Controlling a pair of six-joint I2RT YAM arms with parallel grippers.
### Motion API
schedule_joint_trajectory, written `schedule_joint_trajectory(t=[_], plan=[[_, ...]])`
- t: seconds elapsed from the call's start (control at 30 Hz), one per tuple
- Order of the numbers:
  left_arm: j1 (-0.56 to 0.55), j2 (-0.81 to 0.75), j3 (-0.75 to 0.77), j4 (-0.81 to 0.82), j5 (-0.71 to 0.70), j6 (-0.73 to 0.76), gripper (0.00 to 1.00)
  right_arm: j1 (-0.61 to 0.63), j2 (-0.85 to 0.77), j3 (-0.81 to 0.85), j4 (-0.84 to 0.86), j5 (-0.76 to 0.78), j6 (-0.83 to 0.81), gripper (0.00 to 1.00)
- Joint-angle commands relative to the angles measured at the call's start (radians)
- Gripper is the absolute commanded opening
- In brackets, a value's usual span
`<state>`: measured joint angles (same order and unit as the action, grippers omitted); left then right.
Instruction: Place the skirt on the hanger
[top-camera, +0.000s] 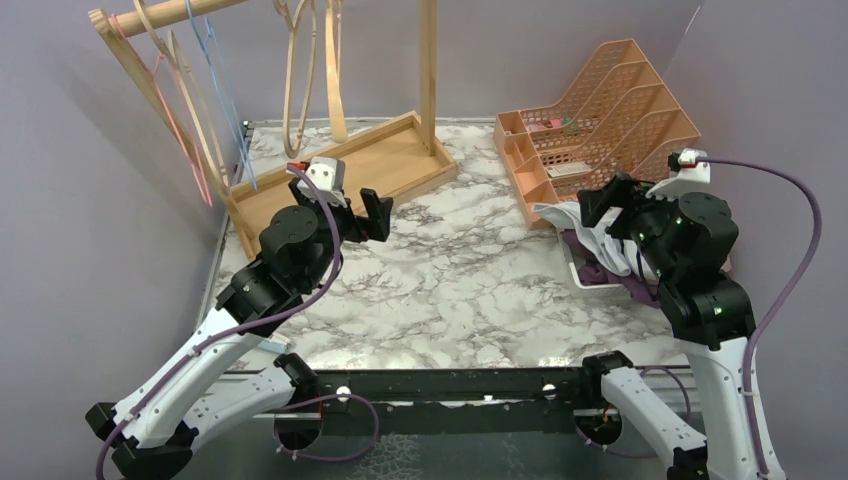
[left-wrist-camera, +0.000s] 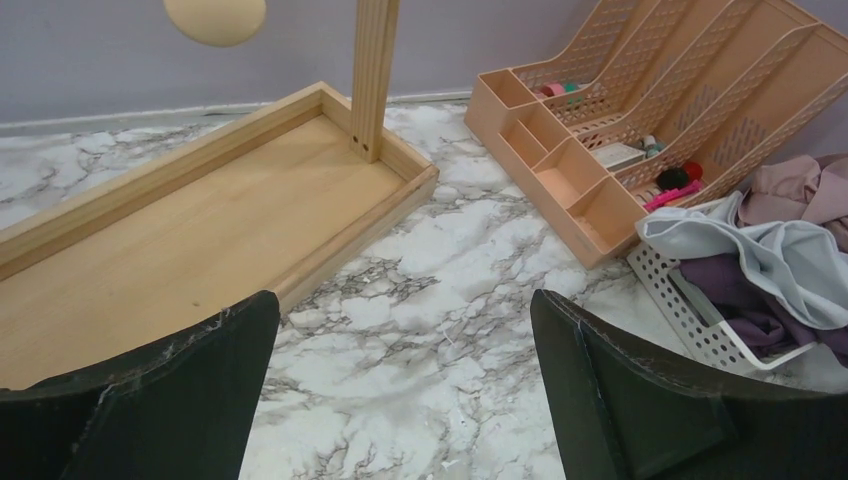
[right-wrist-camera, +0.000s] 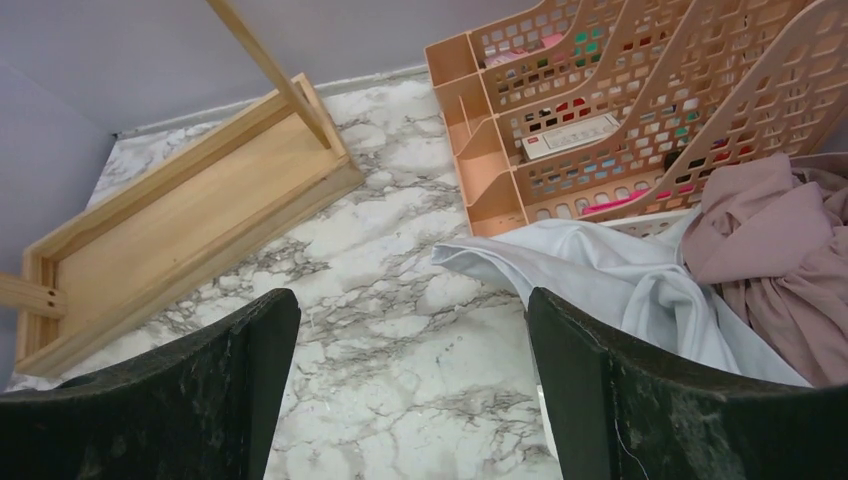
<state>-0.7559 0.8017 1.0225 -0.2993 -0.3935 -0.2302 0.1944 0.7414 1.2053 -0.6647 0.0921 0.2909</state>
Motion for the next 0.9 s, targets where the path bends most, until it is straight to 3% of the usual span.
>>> schedule_joint_trajectory(t=[0.0,0.43,0.6,0.87], plan=[[-0.003,-0.005,-0.022,-0.019,-0.015,-0.012,0.99,-0.006,0.008,-0.003,-0.044,0.051,0.007,0.89],[-0.003,-0.002,-0.236,0.145,0.055,-0.135,0.99,-0.006,0.153,-0.06,-0.031,0.125,-0.128,0.93],[-0.002,0.032,-0.329,0.233,0.09,-0.226,0.99,-0.006,0.314,-0.053,-0.043,0.127,-0.158,0.93],[-0.001,0.161,-0.341,0.307,0.154,-0.331,0.99,-0.004,0.621,-0.004,-0.087,0.118,-0.192,0.88]])
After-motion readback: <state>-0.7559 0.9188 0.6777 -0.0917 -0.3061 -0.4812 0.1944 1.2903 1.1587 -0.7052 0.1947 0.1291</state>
